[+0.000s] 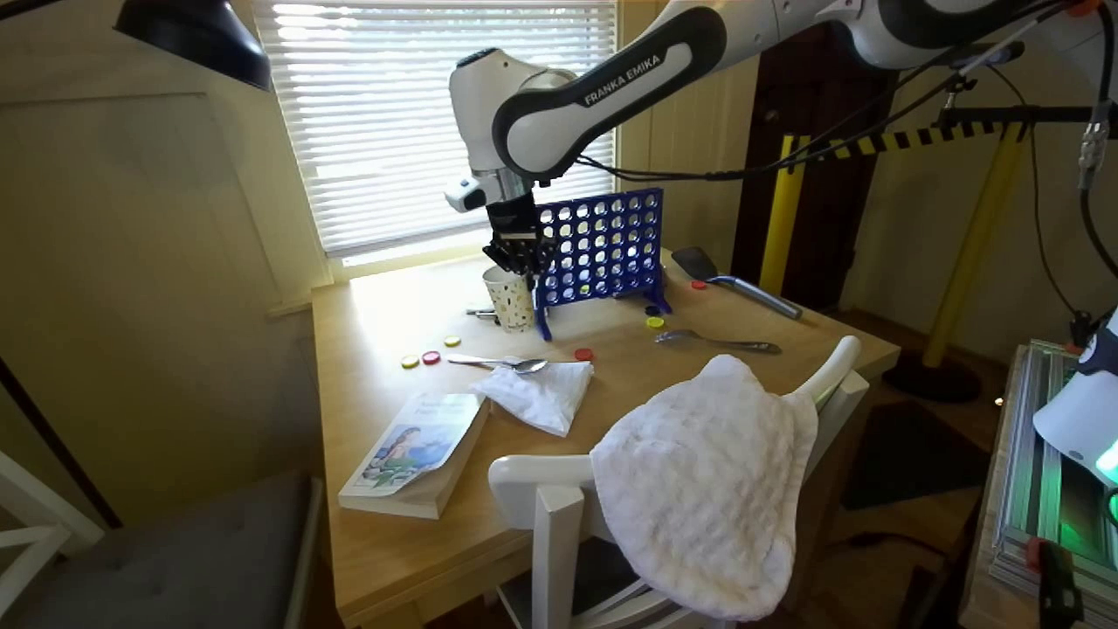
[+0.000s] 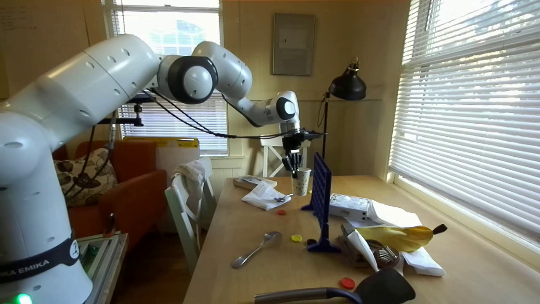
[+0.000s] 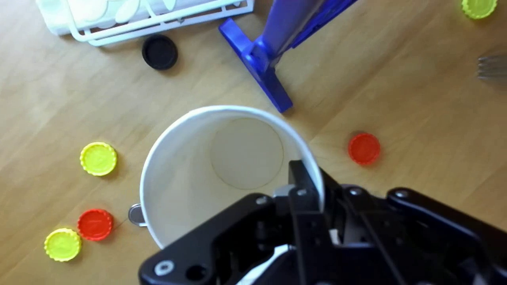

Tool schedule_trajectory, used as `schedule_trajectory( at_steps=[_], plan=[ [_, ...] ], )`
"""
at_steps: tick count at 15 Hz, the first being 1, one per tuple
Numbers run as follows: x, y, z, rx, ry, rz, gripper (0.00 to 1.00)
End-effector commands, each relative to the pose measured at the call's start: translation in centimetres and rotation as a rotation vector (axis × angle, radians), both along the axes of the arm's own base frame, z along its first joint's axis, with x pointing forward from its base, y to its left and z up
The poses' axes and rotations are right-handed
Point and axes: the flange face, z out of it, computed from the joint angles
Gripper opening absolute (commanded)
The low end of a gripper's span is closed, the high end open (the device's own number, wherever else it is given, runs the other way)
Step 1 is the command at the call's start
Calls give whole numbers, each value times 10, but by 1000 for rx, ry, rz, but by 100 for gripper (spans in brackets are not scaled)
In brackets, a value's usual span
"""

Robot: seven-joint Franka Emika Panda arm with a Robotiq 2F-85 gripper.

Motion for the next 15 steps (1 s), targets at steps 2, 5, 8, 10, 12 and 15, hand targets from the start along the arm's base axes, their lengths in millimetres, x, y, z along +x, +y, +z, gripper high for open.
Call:
schedule_trajectory(
  at_steps=[2, 5, 8, 10, 12, 15],
  plan=[
    [13, 0, -13, -67, -3, 125, 1],
    [23, -3, -24, -70, -41, 201, 1],
    [31, -7, -34, -21, -46, 252, 38],
    [34, -9, -37, -12, -49, 276, 51],
    [34, -10, -38, -21, -41, 296, 65],
    [29, 0, -24, -61, -32, 360, 87]
  ],
)
